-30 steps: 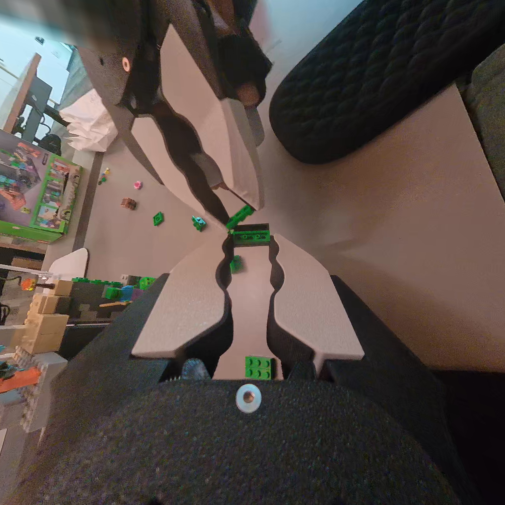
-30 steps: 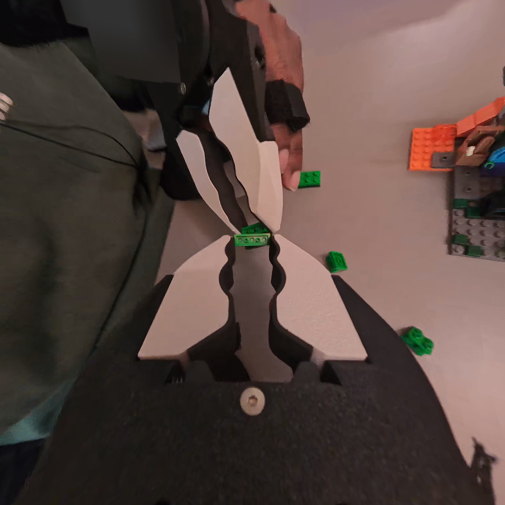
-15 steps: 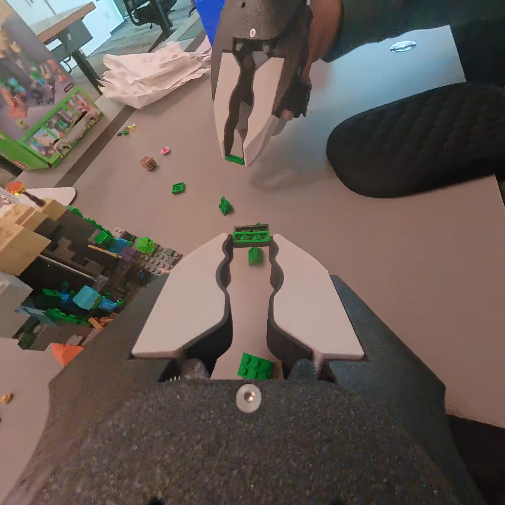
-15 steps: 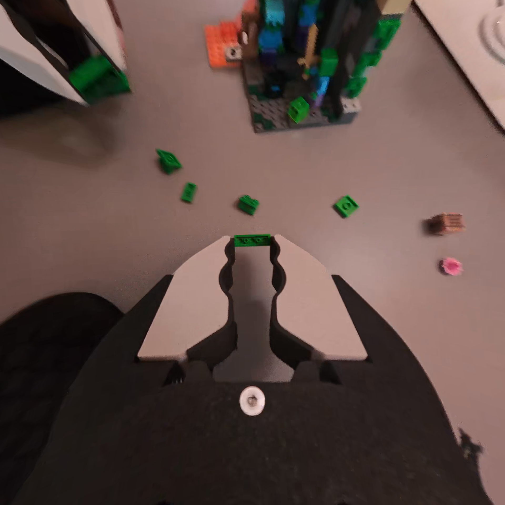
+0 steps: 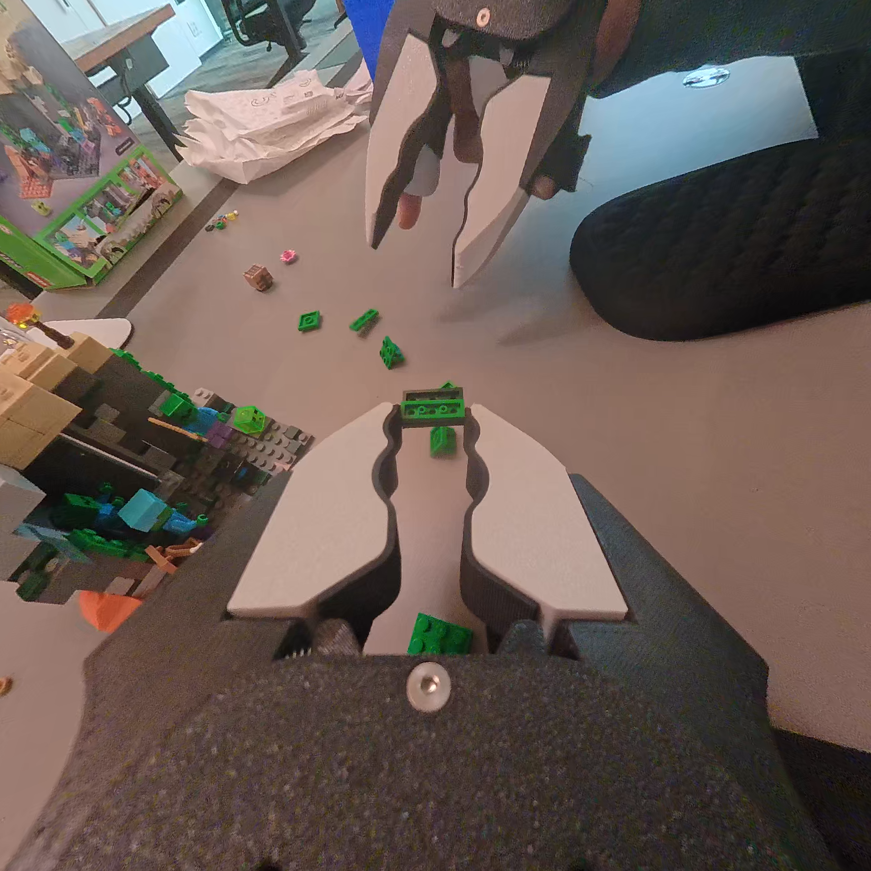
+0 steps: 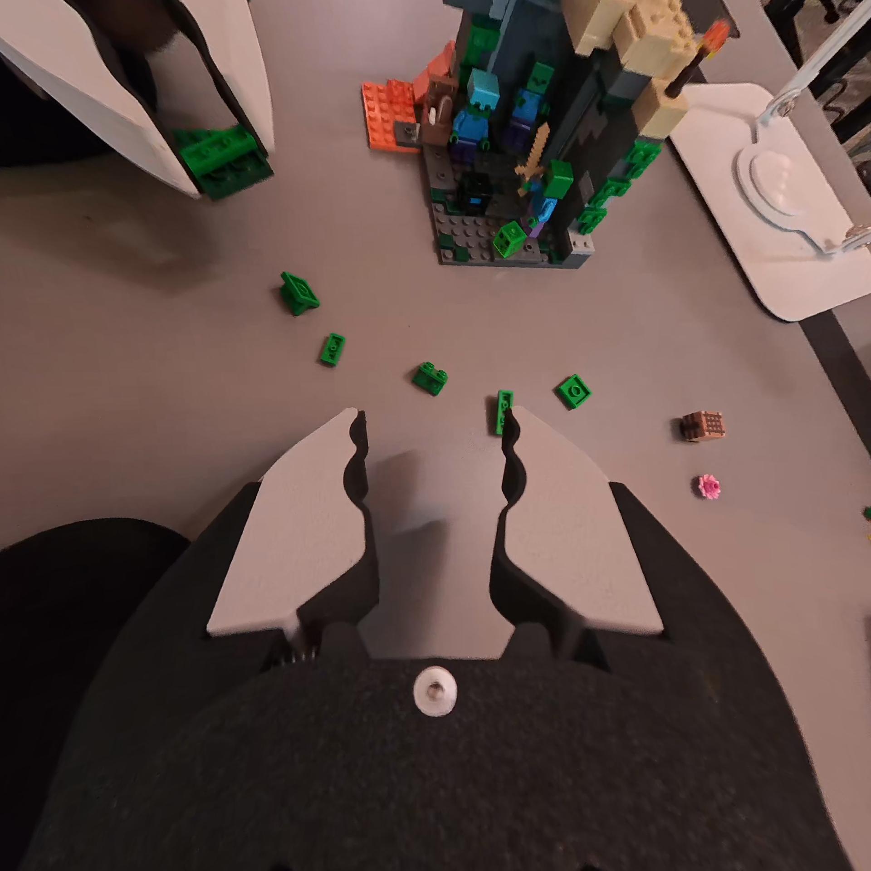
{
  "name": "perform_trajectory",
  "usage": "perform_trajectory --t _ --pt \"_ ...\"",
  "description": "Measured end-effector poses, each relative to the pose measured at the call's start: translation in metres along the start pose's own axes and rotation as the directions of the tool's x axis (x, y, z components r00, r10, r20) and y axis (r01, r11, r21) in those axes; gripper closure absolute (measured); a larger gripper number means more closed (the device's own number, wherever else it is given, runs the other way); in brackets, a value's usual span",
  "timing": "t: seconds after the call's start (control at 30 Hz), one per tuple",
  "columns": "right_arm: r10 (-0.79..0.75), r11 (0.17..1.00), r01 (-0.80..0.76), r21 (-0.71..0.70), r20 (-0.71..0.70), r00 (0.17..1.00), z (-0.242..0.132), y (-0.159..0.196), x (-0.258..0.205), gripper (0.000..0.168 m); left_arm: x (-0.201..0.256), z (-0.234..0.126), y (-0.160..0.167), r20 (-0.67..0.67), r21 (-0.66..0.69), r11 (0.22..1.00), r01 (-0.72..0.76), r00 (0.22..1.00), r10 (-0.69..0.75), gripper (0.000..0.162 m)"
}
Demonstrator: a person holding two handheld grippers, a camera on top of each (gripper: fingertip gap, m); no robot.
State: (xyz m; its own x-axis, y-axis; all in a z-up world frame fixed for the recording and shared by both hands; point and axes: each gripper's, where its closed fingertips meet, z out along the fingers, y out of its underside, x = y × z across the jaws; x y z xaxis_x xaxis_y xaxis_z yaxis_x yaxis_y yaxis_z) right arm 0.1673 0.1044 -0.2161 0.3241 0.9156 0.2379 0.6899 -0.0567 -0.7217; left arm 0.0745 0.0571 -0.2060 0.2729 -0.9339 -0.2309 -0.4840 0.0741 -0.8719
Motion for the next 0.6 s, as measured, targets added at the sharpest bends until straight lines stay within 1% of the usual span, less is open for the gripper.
perform_trajectory --t 0.07,0.2,0.3,0.4,0.5,0.6 --pt "0.017 0.999 -0.018 0.050 0.028 0.999 -0.006 -0.011 -0.007 0.116 0.002 0.000 -0.002 -0.012 0.011 1.000 0.003 1.000 -0.003 0.137" --pt "0.008 0.987 -0.030 0.155 0.145 0.989 -0.013 -0.039 -0.041 0.126 0.009 -0.001 -0.009 -0.046 0.048 0.999 -0.017 0.999 0.019 0.137" --pt "-0.005 0.979 -0.041 0.198 0.224 0.975 -0.011 -0.055 -0.065 0.130 0.018 -0.002 -0.019 -0.074 0.093 0.994 -0.050 0.996 0.057 0.137" --pt "-0.010 0.975 -0.056 0.213 0.299 0.954 -0.007 -0.065 -0.080 0.130 0.027 -0.004 -0.028 -0.092 0.132 0.988 -0.079 0.992 0.092 0.137" --pt "0.035 0.965 -0.140 0.220 0.424 0.905 -0.009 -0.074 -0.092 0.135 0.032 -0.004 -0.031 -0.092 0.143 0.981 -0.127 0.986 0.141 0.137" --pt "0.150 0.944 -0.288 0.163 0.565 0.811 -0.016 -0.076 -0.096 0.136 0.037 -0.006 -0.034 -0.071 0.161 0.967 -0.196 0.975 0.209 0.137"
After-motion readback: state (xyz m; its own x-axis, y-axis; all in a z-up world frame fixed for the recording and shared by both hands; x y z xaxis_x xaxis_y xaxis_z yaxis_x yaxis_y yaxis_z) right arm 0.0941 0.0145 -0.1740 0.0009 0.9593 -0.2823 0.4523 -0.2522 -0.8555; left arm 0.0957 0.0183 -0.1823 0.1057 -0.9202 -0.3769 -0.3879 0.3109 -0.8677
